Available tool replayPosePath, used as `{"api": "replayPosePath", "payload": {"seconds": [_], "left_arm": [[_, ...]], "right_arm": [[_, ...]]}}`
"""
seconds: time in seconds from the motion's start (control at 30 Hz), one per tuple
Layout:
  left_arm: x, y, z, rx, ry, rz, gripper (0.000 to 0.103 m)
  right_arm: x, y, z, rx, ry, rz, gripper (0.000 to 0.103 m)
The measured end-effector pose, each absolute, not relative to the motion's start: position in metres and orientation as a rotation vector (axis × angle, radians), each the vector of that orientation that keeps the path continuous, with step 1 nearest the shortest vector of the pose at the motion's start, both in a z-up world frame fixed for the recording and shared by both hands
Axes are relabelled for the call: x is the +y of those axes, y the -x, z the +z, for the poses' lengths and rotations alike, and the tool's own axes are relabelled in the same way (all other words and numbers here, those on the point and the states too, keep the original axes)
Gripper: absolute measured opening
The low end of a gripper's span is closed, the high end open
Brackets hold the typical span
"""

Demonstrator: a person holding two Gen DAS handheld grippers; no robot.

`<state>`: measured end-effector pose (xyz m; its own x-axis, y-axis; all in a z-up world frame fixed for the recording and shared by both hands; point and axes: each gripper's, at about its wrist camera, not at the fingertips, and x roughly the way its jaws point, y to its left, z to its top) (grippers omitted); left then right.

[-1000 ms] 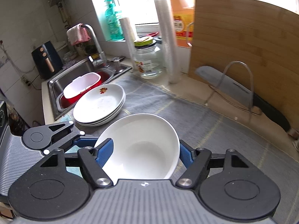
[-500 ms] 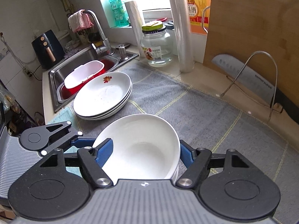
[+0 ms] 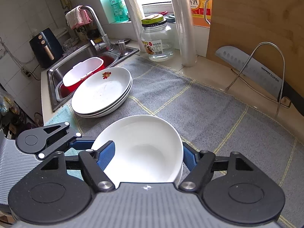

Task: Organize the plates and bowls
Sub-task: 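Lower the bowl onto the nested bowls and open the right gripper, then move both grippers to opposite sides of the three-bowl stack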

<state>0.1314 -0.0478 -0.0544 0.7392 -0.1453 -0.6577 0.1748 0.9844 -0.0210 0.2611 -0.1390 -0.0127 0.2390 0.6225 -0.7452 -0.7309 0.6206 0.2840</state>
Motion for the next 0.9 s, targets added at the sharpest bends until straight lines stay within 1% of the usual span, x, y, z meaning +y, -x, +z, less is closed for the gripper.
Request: {"api": "replayPosePath", "payload": {"seconds": [0.3,0.47,0.57,0.67,0.7,0.77,0.9], "left_arm": [[-0.050,-0.132,-0.056,0.714,-0.063,-0.167,0.092],[-0.052,-0.133,-0.058,0.717,-0.082,-0.160,0.095],[-0.051,-0.133,-0.059,0.713,-0.084,-0.158,0.098],[-0.049,-0.132,-0.060,0.716,-0.080,-0.160,0.098],[-0.048,-0.131,-0.059,0.716,-0.081,-0.161,0.099],[-0.047,-0.129,-0.059,0.712,-0.086,-0.162,0.099],[-0.045,-0.122,-0.059,0.704,-0.096,-0.181,0.099]], "right_arm": [[-0.138,-0.259,-0.015,0.953,0.147,0.922,0.079],[-0.138,-0.259,-0.018,0.961,0.147,0.924,0.080],[-0.138,-0.257,-0.019,0.958,0.152,0.925,0.088],[-0.139,-0.254,-0.019,0.954,0.154,0.927,0.092],[-0.140,-0.253,-0.018,0.949,0.159,0.921,0.097],[-0.144,-0.252,-0.016,0.931,0.158,0.903,0.103],[-0.155,-0.251,-0.012,0.902,0.141,0.886,0.103]]}}
